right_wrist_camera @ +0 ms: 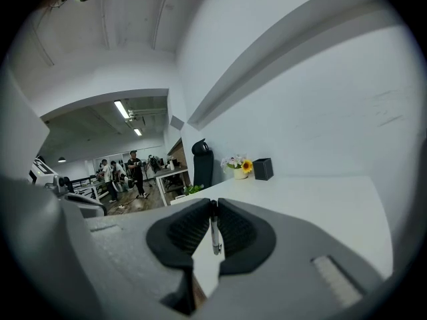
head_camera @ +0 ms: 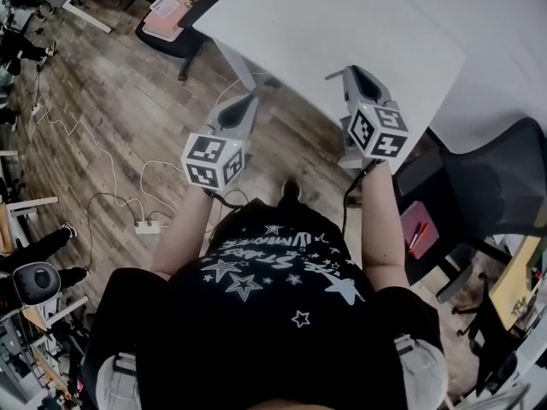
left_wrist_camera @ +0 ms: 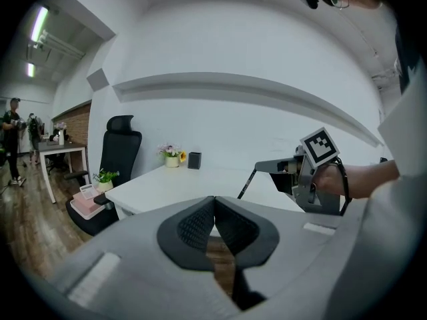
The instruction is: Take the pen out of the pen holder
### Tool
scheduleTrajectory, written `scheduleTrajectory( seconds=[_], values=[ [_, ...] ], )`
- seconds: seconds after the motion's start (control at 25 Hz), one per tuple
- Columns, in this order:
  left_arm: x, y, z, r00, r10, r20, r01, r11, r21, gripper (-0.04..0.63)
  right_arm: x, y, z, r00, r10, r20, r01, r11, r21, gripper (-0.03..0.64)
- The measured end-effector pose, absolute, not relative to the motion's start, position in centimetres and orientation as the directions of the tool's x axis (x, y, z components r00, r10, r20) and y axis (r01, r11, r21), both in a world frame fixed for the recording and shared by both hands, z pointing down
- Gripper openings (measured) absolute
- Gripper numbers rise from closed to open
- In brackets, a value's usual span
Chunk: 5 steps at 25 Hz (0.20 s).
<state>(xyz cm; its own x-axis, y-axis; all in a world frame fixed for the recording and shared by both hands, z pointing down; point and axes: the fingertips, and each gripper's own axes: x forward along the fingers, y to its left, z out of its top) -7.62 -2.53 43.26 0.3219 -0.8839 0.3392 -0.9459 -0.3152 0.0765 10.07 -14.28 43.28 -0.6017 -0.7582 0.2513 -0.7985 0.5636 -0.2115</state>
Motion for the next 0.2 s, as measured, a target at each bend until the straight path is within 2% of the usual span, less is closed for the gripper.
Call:
scheduleTrajectory(
  seconds=[0.2],
  values=[
    [-9.4,0.9,43.5,0.295,-0.89,0.347,-0.955,-0.283,0.086,0.011,8.6,-11.8,43.4,-0.612,-0.749,0.255,-0.791,0.571,-0.22,0.037]
  ],
)
